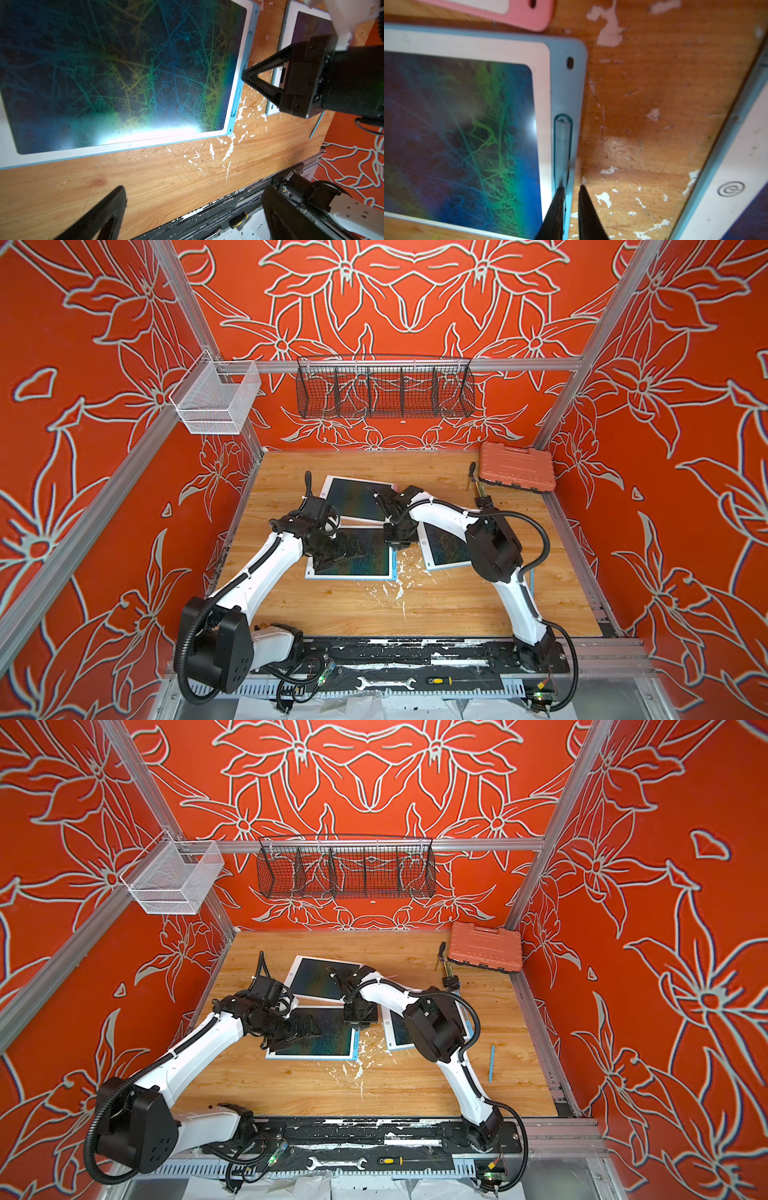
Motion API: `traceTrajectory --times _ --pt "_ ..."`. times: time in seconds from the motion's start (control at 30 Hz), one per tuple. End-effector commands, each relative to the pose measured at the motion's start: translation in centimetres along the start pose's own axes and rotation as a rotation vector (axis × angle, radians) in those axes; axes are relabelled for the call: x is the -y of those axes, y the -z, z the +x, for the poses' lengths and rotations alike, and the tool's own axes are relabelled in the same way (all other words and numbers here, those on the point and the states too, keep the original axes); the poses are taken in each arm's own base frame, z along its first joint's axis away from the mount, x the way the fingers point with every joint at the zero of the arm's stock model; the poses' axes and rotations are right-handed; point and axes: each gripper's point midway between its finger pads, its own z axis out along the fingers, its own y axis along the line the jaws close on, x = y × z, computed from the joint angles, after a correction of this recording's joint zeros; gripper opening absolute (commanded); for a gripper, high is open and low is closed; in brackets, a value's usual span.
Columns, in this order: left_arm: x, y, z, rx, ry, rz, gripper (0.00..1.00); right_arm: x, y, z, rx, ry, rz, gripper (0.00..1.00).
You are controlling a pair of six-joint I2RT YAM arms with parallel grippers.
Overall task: Place the stylus back onto the writing tablet
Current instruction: Place the stylus on the writing tablet.
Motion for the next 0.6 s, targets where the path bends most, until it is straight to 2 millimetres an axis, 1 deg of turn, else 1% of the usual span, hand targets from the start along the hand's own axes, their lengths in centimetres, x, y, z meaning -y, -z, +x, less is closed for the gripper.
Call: traceTrajectory --times 0.0,0.17,0.57 --pt "-0.3 0.2 0.3 0.000 0.006 -0.002 1.00 0.2 1.5 -0.6 0.042 -0.014 0.004 0.15" --pt "-0.2 0.3 0.3 0.005 0.007 -0.001 0.99 -0.1 1.5 -0.7 0.043 -0.012 -0.005 0.12" --pt "-0.3 0.3 0.4 0.004 0.006 -0.001 1.00 -0.2 0.5 -0.6 0.023 -0.012 -0.003 0.07"
